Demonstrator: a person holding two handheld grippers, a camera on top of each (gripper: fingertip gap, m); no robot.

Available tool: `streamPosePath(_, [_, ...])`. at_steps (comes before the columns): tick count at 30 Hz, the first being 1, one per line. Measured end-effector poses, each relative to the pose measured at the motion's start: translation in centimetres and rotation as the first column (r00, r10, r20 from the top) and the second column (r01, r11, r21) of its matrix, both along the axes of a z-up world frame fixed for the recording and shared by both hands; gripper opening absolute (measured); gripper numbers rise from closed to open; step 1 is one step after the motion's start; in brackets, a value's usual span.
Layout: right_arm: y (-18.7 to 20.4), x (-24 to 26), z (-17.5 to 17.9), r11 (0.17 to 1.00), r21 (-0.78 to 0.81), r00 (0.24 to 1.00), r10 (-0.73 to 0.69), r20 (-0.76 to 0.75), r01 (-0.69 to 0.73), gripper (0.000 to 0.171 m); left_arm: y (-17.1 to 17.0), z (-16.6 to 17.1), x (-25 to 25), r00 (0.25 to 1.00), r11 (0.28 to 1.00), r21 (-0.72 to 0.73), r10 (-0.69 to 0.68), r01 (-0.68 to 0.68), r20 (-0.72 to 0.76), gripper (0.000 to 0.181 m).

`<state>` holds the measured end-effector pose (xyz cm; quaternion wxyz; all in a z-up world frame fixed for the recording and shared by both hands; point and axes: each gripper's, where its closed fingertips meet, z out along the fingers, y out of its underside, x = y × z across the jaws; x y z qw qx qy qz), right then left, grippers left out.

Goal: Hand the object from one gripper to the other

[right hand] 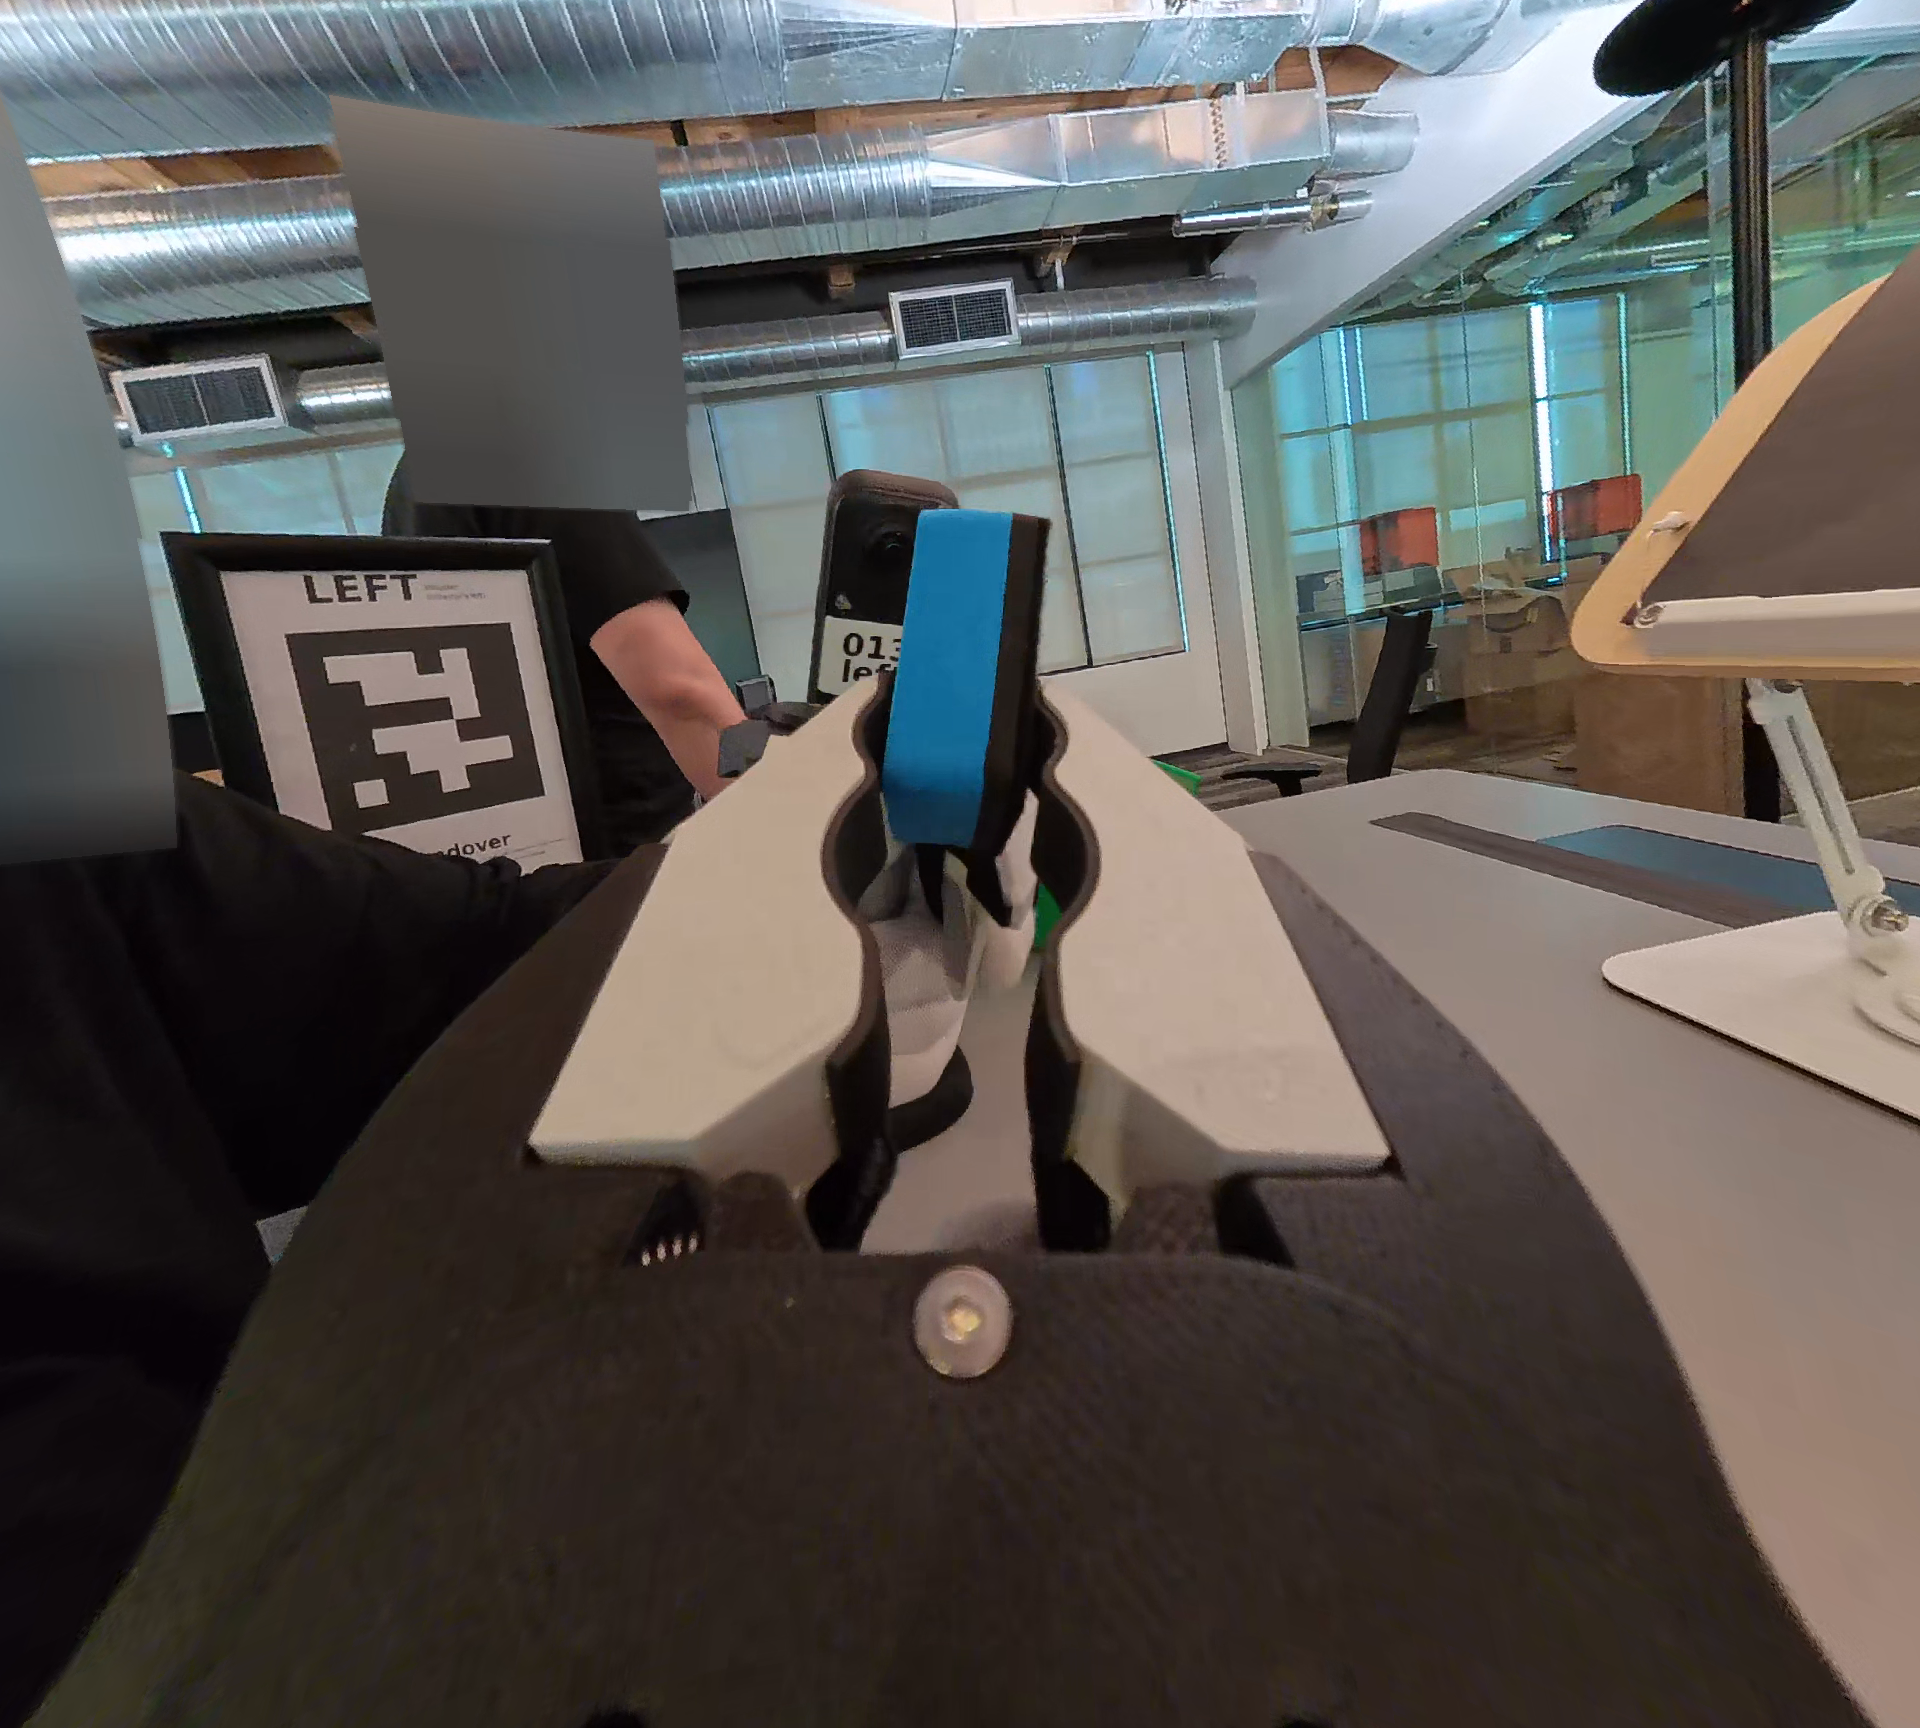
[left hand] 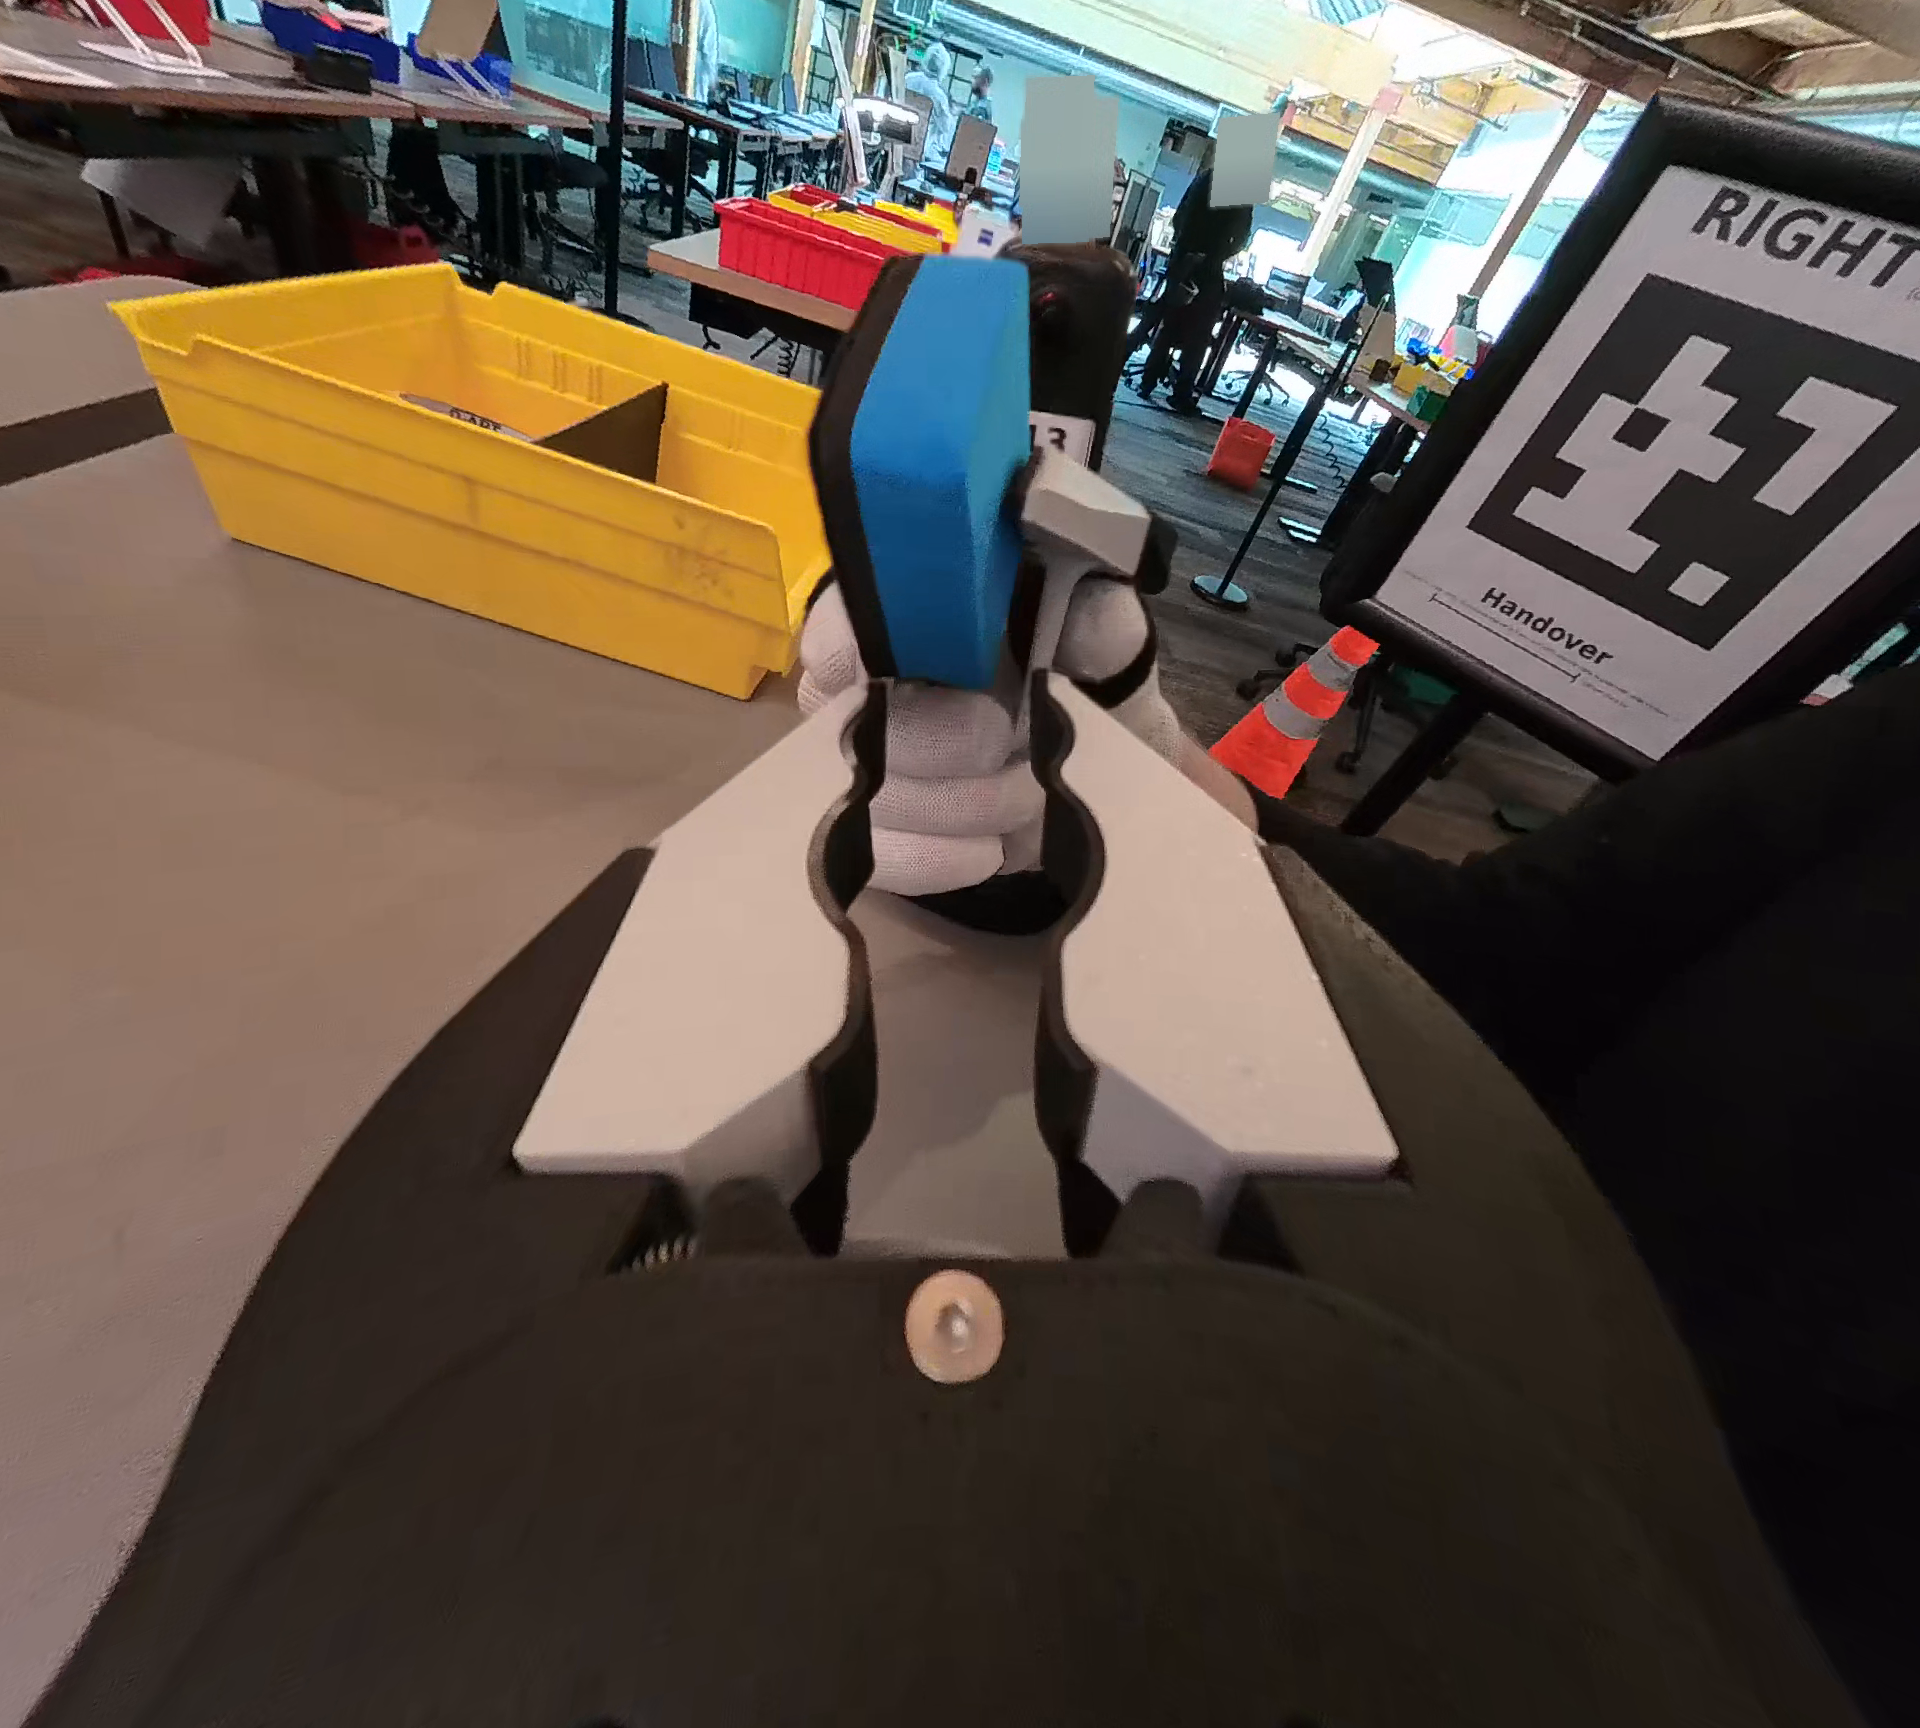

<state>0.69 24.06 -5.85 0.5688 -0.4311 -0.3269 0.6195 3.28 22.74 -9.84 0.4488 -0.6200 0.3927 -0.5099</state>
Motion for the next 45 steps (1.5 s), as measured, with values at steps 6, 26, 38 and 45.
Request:
streamPosePath(6, [-0.2,-0.1,0.0,1.0,0.004,1.0,0.015,0.004,-0.015,0.02,-0.1,-0.1,0.2,1.0,1.0,-0.002,-0.008,0.008,0.031,0.024])
streamPosePath(26, [1.7,-0.1,-0.3,0.993,-0.071,0.995,-0.088,0.055,0.092,0.057,2.3,1.2,-1.3,0.974,0.954,0.194,0.223,-0.227,0.044,0.021])
streamPosePath(38, [4.4,-1.9,-0.5,0.887,-0.227,0.916,-0.389,0.102,0.402,0.094,5.3,1.7,-2.2,0.638,0.344,0.899,0.763,-0.269,-0.101,0.02])
streamPosePath(45, [3.4,-1.3,0.8,0.911,-0.223,0.933,-0.36,-0.018,0.348,0.074,4.8,2.6,-1.8,0.62,0.261,0.931,0.783,-0.254,-0.05,0.02])
